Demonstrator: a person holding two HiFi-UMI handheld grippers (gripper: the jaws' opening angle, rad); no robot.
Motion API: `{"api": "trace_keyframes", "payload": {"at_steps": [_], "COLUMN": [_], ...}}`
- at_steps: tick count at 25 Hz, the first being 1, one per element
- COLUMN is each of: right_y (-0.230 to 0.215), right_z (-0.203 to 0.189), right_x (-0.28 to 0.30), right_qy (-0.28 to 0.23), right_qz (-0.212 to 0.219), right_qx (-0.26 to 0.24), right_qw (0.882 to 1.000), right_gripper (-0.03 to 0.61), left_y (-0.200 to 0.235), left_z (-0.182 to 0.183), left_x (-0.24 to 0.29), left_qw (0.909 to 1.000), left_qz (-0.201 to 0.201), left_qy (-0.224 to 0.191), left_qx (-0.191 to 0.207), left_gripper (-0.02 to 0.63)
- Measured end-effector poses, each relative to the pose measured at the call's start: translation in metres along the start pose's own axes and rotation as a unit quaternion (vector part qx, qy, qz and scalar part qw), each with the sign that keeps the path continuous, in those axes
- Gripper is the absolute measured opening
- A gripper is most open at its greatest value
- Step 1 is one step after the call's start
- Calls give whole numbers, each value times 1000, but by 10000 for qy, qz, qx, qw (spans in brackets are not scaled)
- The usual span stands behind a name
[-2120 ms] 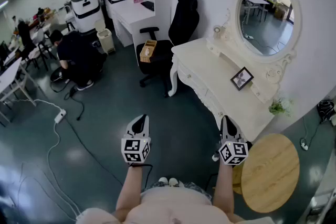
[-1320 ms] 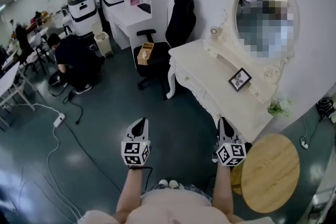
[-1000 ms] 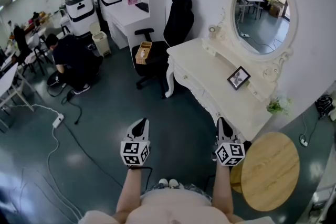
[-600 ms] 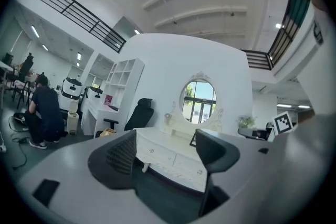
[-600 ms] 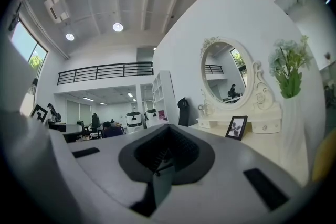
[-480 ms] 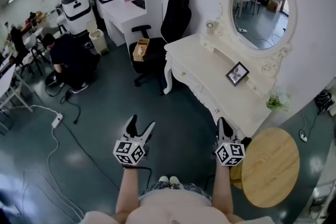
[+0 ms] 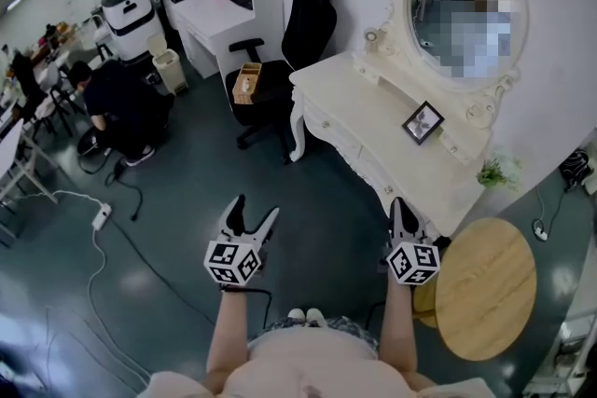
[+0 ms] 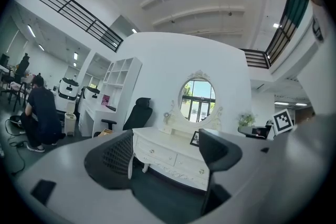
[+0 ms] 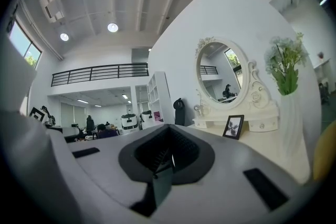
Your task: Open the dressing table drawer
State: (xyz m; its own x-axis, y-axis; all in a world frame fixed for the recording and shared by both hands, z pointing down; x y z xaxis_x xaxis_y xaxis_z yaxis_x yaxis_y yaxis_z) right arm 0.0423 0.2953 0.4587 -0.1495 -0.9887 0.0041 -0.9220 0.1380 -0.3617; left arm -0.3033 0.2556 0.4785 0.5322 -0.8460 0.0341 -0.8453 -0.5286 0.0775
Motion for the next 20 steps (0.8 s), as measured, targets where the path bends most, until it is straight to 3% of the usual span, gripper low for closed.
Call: {"api": "trace_keyframes", "payload": {"at_steps": [13,20], "right_y": [-4,-31], "right_z": [-11,-13], "right_x": [32,89], "right_qy": [-71,-78], "right_qz": [-270,-414], "right_qx": [46,55], "right_qw": [9996,9991], "right_gripper": [15,15], "left_y": [28,50], "left_z": [-8,-18], "left_x": [38,106], "left_qw": [9997,9995], "left_qz": [-228,-276], "left_qy": [33,91], "left_qx": [54,97], "left_gripper": [376,376]}}
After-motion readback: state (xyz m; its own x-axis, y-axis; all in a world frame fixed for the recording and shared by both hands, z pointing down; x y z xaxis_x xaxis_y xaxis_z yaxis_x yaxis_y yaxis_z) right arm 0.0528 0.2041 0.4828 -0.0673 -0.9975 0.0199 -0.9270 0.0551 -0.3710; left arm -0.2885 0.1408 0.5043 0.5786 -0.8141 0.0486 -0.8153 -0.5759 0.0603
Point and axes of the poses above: the fingertips, and each gripper's own axes: x forward along the fingers, y to its left, z out of its top, the point moved 3 cm from there along -x, backward along the fingers, and after that the axes turned 10 degrees about x, right-handed, at the moved point
